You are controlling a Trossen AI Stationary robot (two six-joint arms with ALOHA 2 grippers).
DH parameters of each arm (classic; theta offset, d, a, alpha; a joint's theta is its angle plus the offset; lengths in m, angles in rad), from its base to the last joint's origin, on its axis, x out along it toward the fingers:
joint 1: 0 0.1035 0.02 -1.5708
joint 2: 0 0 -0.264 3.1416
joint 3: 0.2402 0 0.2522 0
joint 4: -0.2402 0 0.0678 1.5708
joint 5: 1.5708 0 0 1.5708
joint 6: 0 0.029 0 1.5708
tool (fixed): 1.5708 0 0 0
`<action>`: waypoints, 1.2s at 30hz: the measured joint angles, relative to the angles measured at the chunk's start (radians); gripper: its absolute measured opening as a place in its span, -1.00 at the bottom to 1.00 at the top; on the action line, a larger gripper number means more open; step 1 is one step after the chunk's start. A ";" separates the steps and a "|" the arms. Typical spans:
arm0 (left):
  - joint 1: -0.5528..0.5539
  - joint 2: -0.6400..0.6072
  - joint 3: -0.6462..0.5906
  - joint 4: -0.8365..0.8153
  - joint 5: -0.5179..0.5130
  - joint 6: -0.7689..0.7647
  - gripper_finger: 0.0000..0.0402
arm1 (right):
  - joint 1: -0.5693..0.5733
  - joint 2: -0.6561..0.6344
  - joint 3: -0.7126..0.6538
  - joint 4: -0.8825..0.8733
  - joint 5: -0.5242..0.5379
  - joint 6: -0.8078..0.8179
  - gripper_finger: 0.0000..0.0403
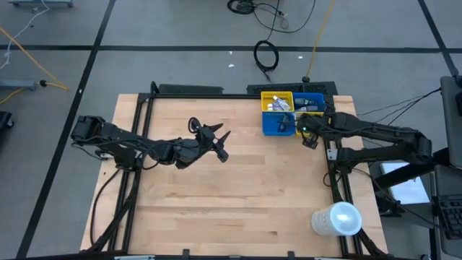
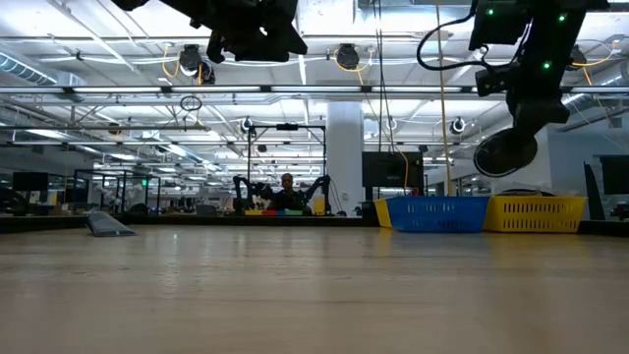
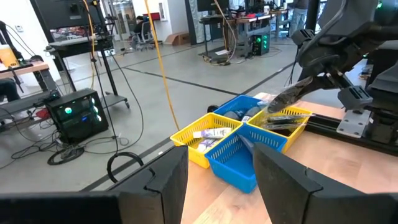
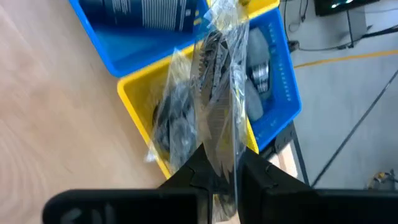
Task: Pick & Place Travel size toiletries
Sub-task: Put the black hairbrush into the right yellow basket
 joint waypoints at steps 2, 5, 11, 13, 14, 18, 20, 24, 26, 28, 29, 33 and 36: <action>0.000 0.000 0.000 -0.001 0.000 0.000 -0.11 | -0.010 0.000 0.000 -0.028 0.001 -0.002 -0.89; 0.000 0.000 0.000 -0.001 0.000 0.000 -0.11 | -0.026 0.000 0.000 -0.073 0.012 -0.003 -0.89; 0.000 0.000 0.000 -0.001 0.000 -0.001 -0.11 | -0.062 0.000 0.000 -0.113 0.049 -0.007 -0.89; 0.000 0.000 0.000 -0.001 0.000 -0.002 -0.11 | -0.070 0.005 0.000 -0.121 0.049 -0.012 -0.89; 0.000 0.000 0.000 -0.001 0.000 -0.002 -0.11 | -0.076 0.008 0.000 -0.124 0.048 -0.012 -0.89; 0.000 0.000 0.000 -0.001 0.000 -0.002 -0.11 | -0.097 0.021 0.000 -0.125 0.047 -0.014 -0.89; 0.000 0.000 0.000 -0.001 0.000 -0.002 -0.11 | -0.107 0.024 -0.007 -0.121 0.047 -0.013 -0.86; 0.000 0.000 0.000 -0.003 0.000 -0.002 -0.11 | -0.128 0.024 -0.051 -0.100 0.047 -0.034 -0.82; 0.000 0.000 0.000 -0.005 0.000 -0.002 -0.11 | -0.136 0.024 -0.074 -0.090 0.046 -0.055 -0.81; 0.000 0.000 0.000 -0.005 0.000 -0.002 -0.11 | -0.141 0.024 -0.091 -0.078 0.047 -0.065 -0.80; 0.000 0.000 0.000 -0.005 0.000 -0.002 -0.11 | -0.143 0.024 -0.095 -0.065 0.048 -0.062 -0.80; 0.000 0.000 0.000 -0.005 0.000 -0.002 -0.11 | -0.149 0.024 -0.099 -0.004 0.048 -0.069 -0.78; 0.000 0.000 -0.001 -0.005 0.001 -0.002 -0.11 | -0.149 0.024 -0.099 0.020 0.047 -0.091 -0.69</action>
